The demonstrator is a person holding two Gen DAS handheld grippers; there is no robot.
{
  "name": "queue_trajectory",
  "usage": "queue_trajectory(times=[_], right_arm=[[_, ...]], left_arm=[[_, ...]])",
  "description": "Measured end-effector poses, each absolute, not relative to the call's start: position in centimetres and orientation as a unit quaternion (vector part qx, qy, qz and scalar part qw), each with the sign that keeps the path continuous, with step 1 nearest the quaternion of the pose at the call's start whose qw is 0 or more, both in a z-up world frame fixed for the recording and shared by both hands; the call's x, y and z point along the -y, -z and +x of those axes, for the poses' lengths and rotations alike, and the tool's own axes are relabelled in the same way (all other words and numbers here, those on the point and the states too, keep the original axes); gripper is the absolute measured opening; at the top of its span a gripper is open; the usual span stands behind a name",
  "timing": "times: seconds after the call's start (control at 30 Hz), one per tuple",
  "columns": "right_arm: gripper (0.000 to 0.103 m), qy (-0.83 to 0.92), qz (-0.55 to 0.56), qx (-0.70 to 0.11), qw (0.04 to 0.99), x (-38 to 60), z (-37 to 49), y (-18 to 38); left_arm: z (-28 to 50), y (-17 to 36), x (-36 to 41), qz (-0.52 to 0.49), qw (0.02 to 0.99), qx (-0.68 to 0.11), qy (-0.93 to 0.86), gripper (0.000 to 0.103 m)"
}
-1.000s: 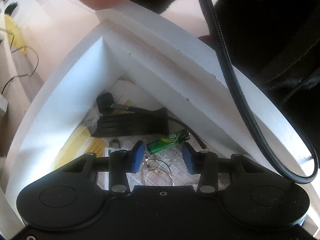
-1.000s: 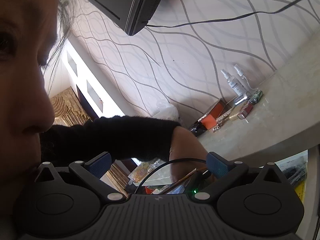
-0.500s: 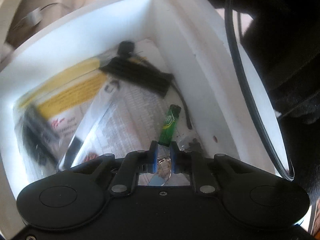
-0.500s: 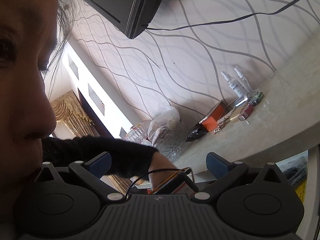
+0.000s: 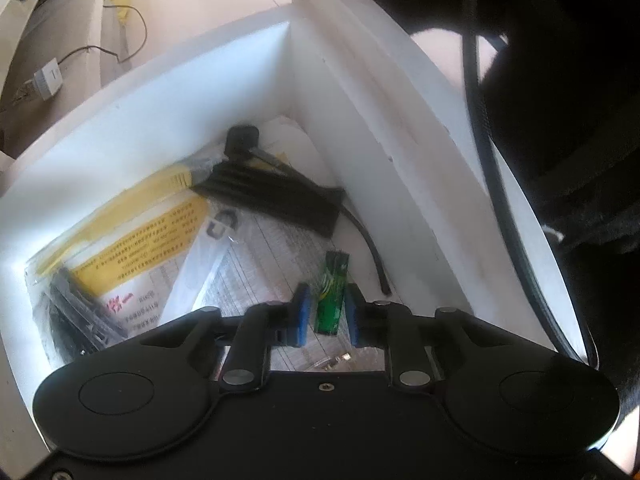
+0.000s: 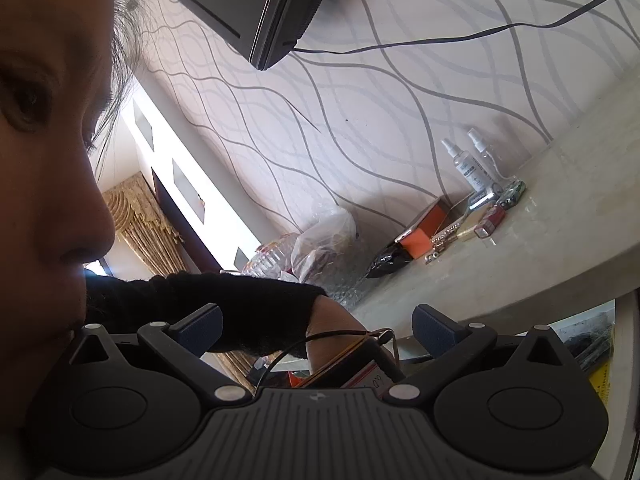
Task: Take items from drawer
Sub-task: 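Lift the green battery onto the countertop and open the left gripper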
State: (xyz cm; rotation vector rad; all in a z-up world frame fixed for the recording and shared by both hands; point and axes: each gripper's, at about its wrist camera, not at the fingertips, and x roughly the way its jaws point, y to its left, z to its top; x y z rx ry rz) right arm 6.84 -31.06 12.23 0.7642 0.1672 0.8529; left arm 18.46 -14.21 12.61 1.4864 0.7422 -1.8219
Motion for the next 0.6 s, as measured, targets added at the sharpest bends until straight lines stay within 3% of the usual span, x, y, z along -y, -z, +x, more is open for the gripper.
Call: queue_trajectory(times=[0.17, 0.33, 0.5, 0.6], right_arm=[[0.103, -0.404, 0.372, -0.076, 0.832, 31.4, 6.9, -12.1], [0.103, -0.408, 0.384, -0.07, 0.826, 31.9, 6.9, -11.9], [0.103, -0.411, 0.376, -0.079, 0.827, 31.5, 7.2, -12.1], [0.103, -0.404, 0.368, -0.087, 0.833, 31.1, 7.3, -12.2]], left_arm=[[20.9, -14.5, 13.3, 0.519, 0.412, -0.326, 0.674, 0.012], [24.6, -19.8, 10.9, 0.3, 0.602, -0.392, 0.628, 0.012], [27.5, -27.4, 12.1, 0.114, 0.738, -0.364, 0.556, 0.012], [29.5, -30.0, 12.9, 0.09, 0.798, -0.332, 0.495, 0.012]])
